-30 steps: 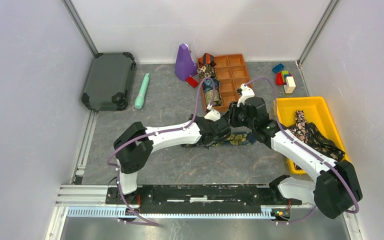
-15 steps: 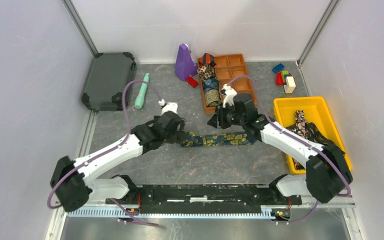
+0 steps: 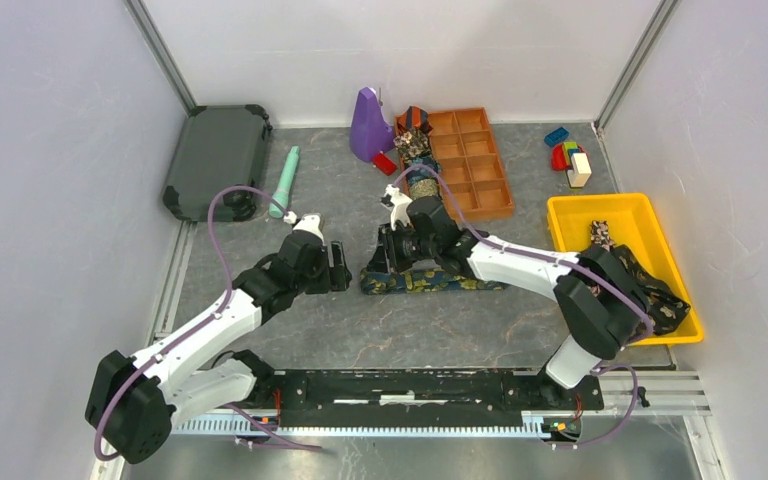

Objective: Roll the ties
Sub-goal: Roll the tie at the center of the board.

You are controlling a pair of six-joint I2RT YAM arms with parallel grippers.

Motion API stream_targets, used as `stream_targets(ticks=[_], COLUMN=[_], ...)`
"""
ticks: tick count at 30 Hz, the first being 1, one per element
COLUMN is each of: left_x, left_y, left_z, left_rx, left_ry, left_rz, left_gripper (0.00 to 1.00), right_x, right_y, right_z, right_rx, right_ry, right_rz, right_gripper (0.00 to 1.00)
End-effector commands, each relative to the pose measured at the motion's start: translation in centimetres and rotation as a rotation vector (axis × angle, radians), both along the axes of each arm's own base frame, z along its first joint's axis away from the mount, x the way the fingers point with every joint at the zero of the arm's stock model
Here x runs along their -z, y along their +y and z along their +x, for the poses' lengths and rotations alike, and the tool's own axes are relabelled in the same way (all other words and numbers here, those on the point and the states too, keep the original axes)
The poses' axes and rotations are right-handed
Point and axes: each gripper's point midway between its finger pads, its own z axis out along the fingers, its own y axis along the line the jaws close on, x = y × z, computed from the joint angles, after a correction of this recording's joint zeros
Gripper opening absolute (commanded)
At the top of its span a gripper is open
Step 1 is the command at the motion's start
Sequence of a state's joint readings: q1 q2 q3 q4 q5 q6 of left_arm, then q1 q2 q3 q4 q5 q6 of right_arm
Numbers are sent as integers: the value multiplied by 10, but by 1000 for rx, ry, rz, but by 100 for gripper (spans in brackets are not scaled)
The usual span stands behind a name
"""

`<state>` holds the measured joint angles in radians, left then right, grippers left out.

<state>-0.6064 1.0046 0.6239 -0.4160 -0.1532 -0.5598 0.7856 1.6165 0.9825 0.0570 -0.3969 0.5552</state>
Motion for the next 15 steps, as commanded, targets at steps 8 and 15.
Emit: stream_targets(ticks=[8, 15], left_x=[-15, -13], left_y=[-12, -15], left_z=[7, 7], left_rx=[5, 11], left_ry=[-49, -47], left_rz=[-99, -109], left_gripper=[80, 80], right_x=[24, 46], right_y=[16, 0], right_z=[16, 17], right_rx=[28, 44], right_ry=[-15, -20], right_rz=[-59, -132], right_gripper=[25, 24])
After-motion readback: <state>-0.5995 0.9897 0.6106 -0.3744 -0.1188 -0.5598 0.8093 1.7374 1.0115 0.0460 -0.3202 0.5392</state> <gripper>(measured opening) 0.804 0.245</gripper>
